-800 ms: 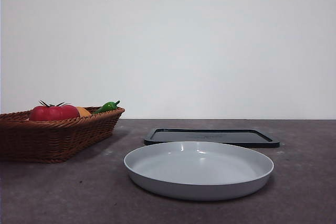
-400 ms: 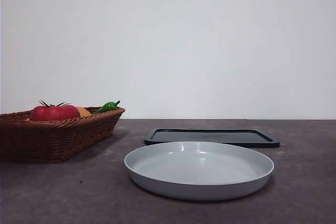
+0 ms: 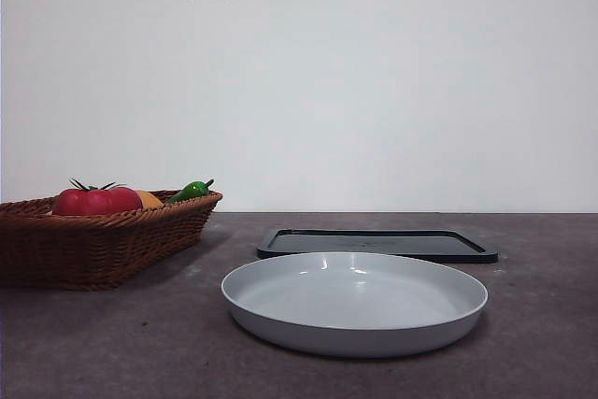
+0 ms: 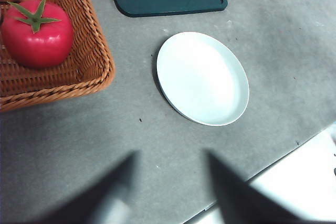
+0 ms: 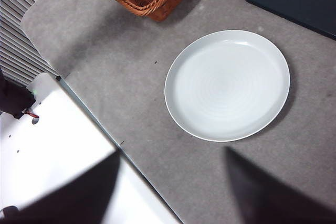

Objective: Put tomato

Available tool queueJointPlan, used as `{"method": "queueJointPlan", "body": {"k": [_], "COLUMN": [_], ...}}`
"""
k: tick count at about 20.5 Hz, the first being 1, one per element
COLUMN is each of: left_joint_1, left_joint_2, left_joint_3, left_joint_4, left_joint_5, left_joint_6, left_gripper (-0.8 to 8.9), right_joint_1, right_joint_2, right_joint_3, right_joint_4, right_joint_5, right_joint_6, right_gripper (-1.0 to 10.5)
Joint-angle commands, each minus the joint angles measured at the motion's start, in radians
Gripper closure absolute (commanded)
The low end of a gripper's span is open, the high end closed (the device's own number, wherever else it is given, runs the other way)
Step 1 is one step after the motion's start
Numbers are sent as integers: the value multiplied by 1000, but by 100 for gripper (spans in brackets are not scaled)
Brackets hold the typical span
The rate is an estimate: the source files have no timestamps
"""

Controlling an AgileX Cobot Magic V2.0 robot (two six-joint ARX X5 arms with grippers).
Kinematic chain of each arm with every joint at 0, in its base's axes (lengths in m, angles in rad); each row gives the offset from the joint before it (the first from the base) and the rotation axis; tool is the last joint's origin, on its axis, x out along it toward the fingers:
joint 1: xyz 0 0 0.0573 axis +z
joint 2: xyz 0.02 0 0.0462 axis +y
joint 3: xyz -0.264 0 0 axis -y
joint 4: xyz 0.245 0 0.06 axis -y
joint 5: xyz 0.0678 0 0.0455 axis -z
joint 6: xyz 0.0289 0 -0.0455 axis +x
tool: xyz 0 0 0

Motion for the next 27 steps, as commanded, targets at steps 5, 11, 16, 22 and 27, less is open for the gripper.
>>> {"method": "queueJointPlan", "body": {"k": [5,11,16,22,27], "left_joint_1": [-3,-3,-3,-3,-3], "left_joint_2": [6,31,103,246,390], "left_joint_3": [21,21,21,21,21], "left_joint_4": [20,109,219,378,506], "left_joint_5": [1,-54,-116,-175,-201], "left_joint_6": [8,8,11,53,80], "left_gripper": [278,281,282,283,283], "right_joint_1": [5,5,5,5,5], "right_joint_2": [7,7,7,7,7], "right_joint_3": [20,20,20,20,20], "right_joint_4": [6,18,18,18,18], "right_joint_5": [2,2,2,2,2], "right_joint_6": [-14,-14,-14,-12,-11], "right_gripper": [488,488,488,488,488]}}
